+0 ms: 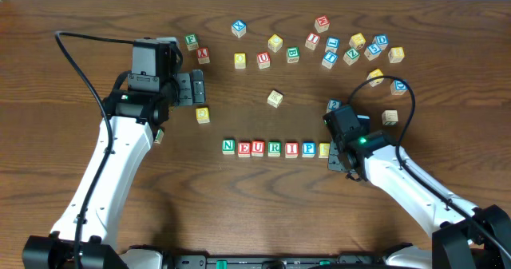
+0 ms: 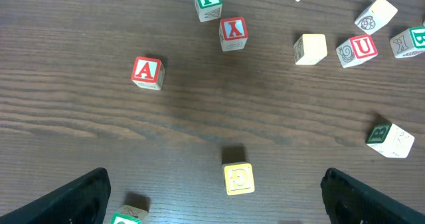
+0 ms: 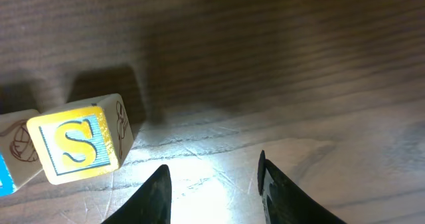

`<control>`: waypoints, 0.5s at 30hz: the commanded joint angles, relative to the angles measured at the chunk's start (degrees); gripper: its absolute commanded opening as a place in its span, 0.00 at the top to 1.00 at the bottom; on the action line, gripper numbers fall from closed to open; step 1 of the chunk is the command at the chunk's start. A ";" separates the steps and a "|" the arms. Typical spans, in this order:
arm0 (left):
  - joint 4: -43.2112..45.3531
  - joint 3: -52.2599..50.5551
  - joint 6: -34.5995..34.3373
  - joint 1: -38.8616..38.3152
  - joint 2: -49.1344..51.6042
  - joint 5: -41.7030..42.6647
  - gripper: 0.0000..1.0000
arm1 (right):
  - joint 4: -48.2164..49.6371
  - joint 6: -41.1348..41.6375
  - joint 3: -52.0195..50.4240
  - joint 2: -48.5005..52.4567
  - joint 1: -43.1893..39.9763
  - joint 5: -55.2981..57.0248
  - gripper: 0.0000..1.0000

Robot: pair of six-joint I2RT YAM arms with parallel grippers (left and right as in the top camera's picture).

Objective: Spell out NEURIPS

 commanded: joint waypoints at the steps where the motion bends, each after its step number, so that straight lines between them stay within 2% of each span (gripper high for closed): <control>1: 0.02 1.38 0.55 0.24 -0.94 -0.28 0.00 | 0.59 1.22 -0.81 -0.79 -0.33 -1.11 0.62; 10: 0.02 1.38 0.55 0.24 -0.94 -0.28 0.00 | 0.85 1.22 -0.85 -0.79 -0.33 -1.11 0.63; 15: 0.02 1.38 0.55 0.24 -0.94 -0.28 0.00 | 2.14 1.22 -0.85 -0.79 -0.33 -1.07 0.73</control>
